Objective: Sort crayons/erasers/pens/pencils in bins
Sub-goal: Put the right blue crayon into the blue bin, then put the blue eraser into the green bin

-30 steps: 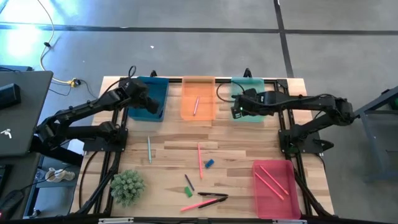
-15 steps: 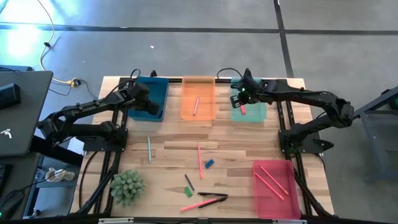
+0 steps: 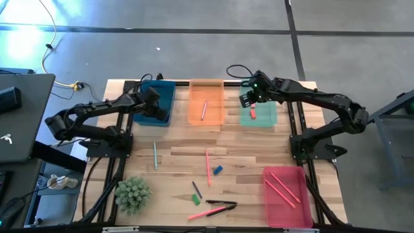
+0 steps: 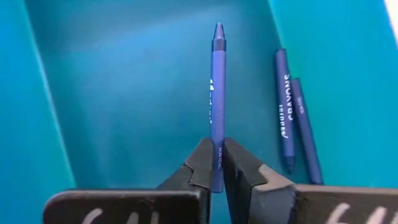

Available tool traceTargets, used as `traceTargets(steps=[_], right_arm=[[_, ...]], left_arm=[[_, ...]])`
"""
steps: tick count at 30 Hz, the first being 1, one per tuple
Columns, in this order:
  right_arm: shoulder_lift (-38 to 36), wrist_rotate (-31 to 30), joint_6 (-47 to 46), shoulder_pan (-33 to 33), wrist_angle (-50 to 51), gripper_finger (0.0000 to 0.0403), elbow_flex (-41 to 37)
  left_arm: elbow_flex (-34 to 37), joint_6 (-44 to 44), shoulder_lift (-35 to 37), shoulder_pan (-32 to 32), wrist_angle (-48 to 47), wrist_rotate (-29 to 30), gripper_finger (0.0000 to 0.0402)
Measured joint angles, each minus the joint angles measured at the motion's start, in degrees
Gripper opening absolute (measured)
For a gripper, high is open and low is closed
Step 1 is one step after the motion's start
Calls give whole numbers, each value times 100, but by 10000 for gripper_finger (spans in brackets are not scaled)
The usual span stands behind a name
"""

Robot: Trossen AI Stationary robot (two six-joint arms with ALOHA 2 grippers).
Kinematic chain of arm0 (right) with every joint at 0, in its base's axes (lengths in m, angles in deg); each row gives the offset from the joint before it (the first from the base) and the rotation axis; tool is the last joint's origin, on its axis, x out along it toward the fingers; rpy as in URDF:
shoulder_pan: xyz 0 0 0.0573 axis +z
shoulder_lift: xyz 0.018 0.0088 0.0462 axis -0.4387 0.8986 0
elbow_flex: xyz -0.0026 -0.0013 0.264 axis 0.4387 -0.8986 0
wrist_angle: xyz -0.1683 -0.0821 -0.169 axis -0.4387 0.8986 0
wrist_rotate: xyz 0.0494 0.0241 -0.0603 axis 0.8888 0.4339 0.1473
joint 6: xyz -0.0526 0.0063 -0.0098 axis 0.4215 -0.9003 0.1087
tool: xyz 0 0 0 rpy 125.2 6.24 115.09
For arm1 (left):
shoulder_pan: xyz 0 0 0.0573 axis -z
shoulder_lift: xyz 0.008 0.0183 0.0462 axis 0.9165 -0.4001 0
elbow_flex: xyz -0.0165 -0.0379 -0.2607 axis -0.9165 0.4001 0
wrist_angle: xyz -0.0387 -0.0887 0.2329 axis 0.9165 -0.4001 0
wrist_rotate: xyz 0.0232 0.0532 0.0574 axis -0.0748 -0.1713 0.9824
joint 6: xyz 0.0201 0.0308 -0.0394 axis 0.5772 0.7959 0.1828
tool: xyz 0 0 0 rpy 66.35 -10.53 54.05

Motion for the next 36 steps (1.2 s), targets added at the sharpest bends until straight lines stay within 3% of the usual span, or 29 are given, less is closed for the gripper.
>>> traceTargets(steps=[6,13,22,32,36], right_arm=[[0,167,183,2,-148,87,0],[0,184,361,5,-304,87,0],[0,451,516,7,-338,87,0],[0,688,664,512,-828,87,0],[1,690,664,831,-1005,87,0]], left_arm=[[0,-88,-202,0,15,65,28],[-111,-66,-213,0,22,75,83],[-812,259,-213,0,-368,-34,154],[-2228,1090,-135,2,-1547,-220,162],[-2642,1345,95,47,-1846,-561,157]])
